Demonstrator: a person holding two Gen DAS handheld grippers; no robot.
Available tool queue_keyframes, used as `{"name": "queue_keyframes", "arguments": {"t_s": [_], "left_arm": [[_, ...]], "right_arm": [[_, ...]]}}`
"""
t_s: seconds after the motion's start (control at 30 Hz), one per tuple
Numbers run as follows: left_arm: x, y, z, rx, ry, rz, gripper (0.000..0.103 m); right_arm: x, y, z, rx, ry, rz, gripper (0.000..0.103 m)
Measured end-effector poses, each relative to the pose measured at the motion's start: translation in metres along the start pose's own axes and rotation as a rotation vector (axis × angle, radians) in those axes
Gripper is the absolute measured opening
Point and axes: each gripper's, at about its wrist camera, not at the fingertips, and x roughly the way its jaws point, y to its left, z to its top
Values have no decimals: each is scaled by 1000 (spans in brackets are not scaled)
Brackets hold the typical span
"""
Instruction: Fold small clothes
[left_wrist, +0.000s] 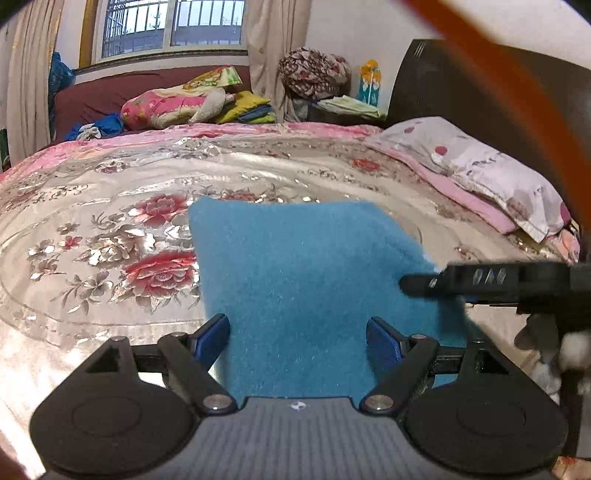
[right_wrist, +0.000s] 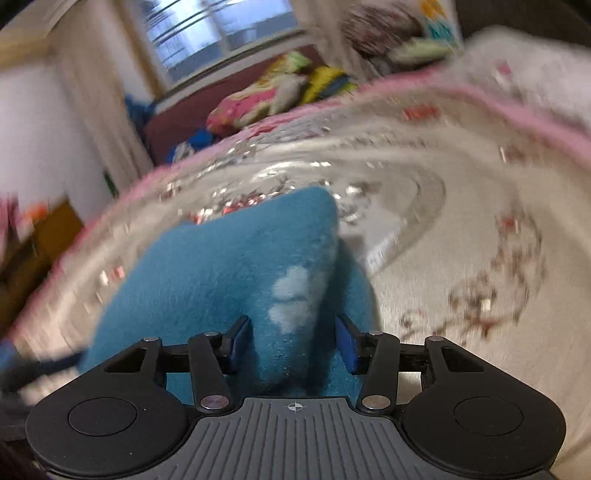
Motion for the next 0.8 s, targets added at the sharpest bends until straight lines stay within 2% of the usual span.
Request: {"name": "queue_keyframes", "arguments": {"t_s": [0.1, 0.27, 0.43, 0.53, 0.63, 0.8], "left_arm": [[-4, -2, -1, 3, 8, 6, 86], [-11, 4, -5, -50, 34, 23, 86], [-15, 4, -12, -42, 57, 56, 86], [-14, 1, -15, -39, 80, 67, 86], [-16, -4, -16, -33, 94, 68, 86], [-25, -12, -17, 1, 94, 67, 86]], "right_arm": [[-4, -9, -2, 61, 5, 17, 44], [-26, 19, -3, -56, -23, -63, 42], [-55, 40, -19, -159, -63, -112, 42], [-56, 45, -32, -226, -38, -169, 41], [-48, 39, -34, -206, 2, -199, 41], [-63, 50, -33, -227, -25, -219, 41]]}}
